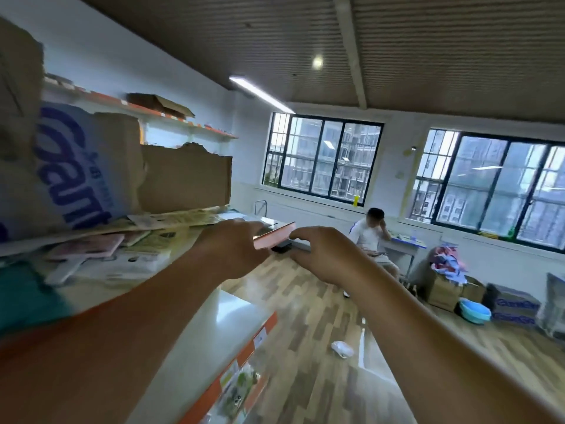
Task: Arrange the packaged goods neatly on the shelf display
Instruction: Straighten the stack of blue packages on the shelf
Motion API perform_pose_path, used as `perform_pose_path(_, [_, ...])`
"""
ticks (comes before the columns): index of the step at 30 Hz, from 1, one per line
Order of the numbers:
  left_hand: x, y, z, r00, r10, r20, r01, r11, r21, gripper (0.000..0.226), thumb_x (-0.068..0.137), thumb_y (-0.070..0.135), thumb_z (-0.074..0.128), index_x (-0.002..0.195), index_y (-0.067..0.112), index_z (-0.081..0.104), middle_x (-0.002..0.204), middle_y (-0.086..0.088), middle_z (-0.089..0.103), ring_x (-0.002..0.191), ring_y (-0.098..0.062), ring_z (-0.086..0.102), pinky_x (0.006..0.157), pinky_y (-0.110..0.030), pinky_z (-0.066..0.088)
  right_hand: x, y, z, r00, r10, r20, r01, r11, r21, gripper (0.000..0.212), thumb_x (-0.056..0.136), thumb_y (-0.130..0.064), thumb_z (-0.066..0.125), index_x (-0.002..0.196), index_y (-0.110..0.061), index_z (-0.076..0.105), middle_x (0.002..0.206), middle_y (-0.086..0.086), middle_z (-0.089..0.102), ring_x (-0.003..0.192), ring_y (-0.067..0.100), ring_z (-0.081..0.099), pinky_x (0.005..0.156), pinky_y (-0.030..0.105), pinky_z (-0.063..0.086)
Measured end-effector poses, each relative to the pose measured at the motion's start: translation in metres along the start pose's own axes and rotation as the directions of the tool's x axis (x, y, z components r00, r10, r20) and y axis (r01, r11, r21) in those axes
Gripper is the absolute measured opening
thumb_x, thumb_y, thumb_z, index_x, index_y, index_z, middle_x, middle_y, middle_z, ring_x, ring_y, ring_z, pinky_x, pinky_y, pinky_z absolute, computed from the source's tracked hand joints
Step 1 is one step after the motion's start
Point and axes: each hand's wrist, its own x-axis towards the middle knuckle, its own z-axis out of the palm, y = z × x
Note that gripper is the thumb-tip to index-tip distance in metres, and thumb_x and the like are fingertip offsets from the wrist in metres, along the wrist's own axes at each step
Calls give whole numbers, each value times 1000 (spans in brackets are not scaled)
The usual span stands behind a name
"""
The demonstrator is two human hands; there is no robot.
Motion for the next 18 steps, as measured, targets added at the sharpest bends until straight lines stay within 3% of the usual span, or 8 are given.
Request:
perform_pose_path(3, [23, -3, 10, 999, -7, -34, 10, 995, 96, 49, 81, 73, 49, 114, 39, 64, 99, 9, 70, 87, -17, 63, 79, -34, 57, 31, 10, 15, 999, -38, -17, 39, 997, 59, 27, 91, -33, 62, 117, -28, 69, 115, -1, 69, 103, 21, 63, 88, 37, 52])
perform_pose_path(6, [41, -7, 18, 1000, -12, -23, 15, 990, 140, 70, 73, 72, 40, 124, 33, 66, 114, 6, 72, 95, -18, 67, 83, -33, 57, 63, 26, 30, 996, -90, -1, 90, 994, 59, 23, 92, -33, 60, 114, -29, 69, 110, -2, 70, 98, 20, 63, 83, 35, 52])
perform_pose_path(9, [63, -16, 31, 999, -31, -29, 36, 977, 210, 53, 86, 62, 57, 128, 31, 65, 115, 6, 73, 87, -14, 66, 68, -21, 52, 100, 50, 47, 993, -120, -7, 120, 990, 68, 32, 93, -36, 62, 124, -30, 65, 122, -1, 67, 107, 22, 61, 88, 35, 51])
perform_pose_path(12, [89, -25, 44, 994, -107, -31, 111, 960, 256, 52, 92, 50, 66, 138, 29, 59, 126, 6, 69, 86, -8, 59, 56, -10, 34, 140, 71, 64, 986, -166, -7, 166, 983, 78, 40, 93, -41, 63, 132, -31, 61, 131, -1, 65, 111, 23, 61, 92, 37, 52])
perform_pose_path(15, [115, -34, 63, 979, -195, -59, 204, 941, 269, 56, 90, 46, 68, 143, 30, 55, 134, 4, 65, 100, -14, 64, 66, -18, 42, 186, 95, 82, 977, -213, 8, 210, 970, 120, 36, 92, -40, 63, 128, -35, 62, 120, 0, 68, 94, 22, 65, 77, 36, 57])
perform_pose_path(18, [135, -45, 81, 954, -296, -39, 295, 913, 281, 55, 87, 43, 68, 140, 33, 56, 130, 6, 67, 98, -11, 63, 65, -19, 42, 227, 113, 97, 970, -241, 46, 231, 961, 155, 40, 91, -40, 62, 131, -37, 59, 124, -1, 67, 93, 22, 65, 67, 27, 48])
